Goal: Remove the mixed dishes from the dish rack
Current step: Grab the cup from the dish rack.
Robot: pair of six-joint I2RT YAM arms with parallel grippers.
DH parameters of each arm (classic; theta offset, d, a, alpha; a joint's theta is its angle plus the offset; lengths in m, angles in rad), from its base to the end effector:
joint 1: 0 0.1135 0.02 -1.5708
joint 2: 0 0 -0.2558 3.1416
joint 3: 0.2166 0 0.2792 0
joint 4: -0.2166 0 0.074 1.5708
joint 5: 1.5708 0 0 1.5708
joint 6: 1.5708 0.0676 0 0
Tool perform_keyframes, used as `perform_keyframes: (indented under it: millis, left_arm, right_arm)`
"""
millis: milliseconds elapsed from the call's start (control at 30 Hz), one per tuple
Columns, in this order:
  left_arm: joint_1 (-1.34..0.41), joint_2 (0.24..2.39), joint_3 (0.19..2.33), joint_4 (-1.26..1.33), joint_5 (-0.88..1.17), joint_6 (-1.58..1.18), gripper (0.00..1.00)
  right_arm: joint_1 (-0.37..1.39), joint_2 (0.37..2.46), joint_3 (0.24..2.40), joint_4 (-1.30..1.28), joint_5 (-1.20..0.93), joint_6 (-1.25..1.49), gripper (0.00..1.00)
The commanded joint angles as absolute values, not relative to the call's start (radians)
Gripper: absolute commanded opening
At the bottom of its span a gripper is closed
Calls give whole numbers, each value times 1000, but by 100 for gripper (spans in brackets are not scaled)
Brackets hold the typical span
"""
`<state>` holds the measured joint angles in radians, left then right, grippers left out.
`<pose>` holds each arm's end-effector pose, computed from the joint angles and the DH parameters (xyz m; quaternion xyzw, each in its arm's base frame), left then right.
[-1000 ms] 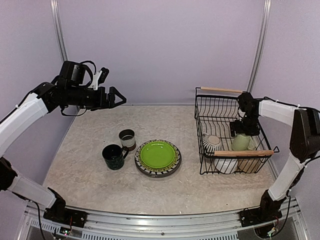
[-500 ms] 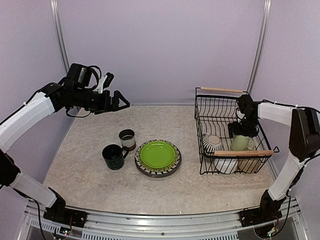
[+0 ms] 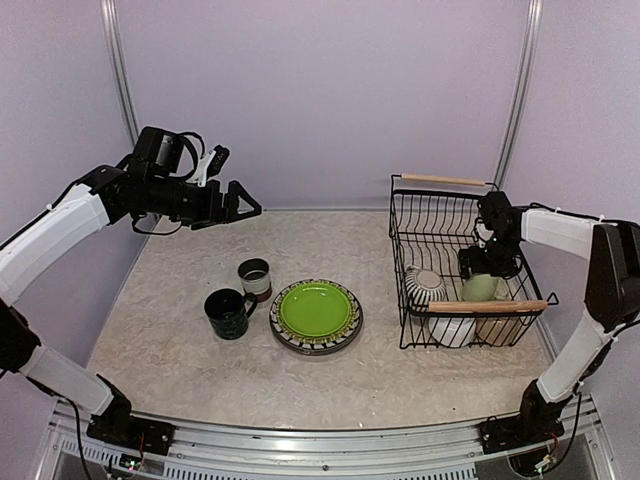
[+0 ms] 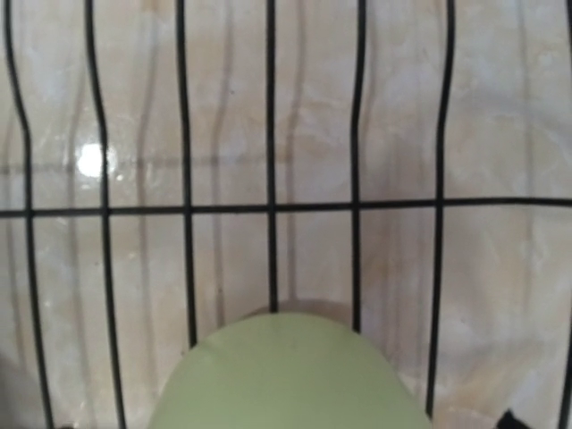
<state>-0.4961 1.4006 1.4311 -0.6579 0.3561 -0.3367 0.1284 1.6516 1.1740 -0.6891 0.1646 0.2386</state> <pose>0.3041 -0.1914 0.3533 0.1500 0.8675 -0.3252 0.3452 0.3641 0.0358 0.1671 0.0702 0.9740 -0.0427 0.2113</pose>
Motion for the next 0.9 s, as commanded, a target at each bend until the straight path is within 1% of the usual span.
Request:
perform_keyframes:
  millis: [0,100,233,267,367,500,567,700,833,867]
  left_arm:
    - [-489,1402,1432,-655,372,-344,99]
    - [-491,1396,1428,-647,378,-346,99]
    - [-491,1400,1428,-649,378,-348,99]
    - [-492,1407,1431,-654,376,-347,99]
    - [-493,1411,1434,-659,364,-341,99]
    - [-493,1403,1429,-652,364,-341,99]
    - [-492,1405,1431,-656,367,-341,99]
    - [-493,1409,1431,-654,374,-344,99]
    - [-492,1410,1431,-653,377,-346,99]
    - [-492,1410,1431,-653,377,-345,99]
  right_arm:
    - [118,1596,1150,-702,165,233,99]
    - [118,1602,1143,-696,175,231,91]
    - [118,1626,1141,-677,156,236,74]
    - [118,1633,1143,-679,158,237,68]
    - [118,1643,1154,-684,161,238,53]
    - [119,1621,1193,-694,143,239,42]
    - [117,1604,1216,-695,140,246,32]
    - [117,1562,1228,-658,118,273,18]
    - [117,1529,1191,-585,79,322,0]
    - [118,1521,1177,-564,68,333,0]
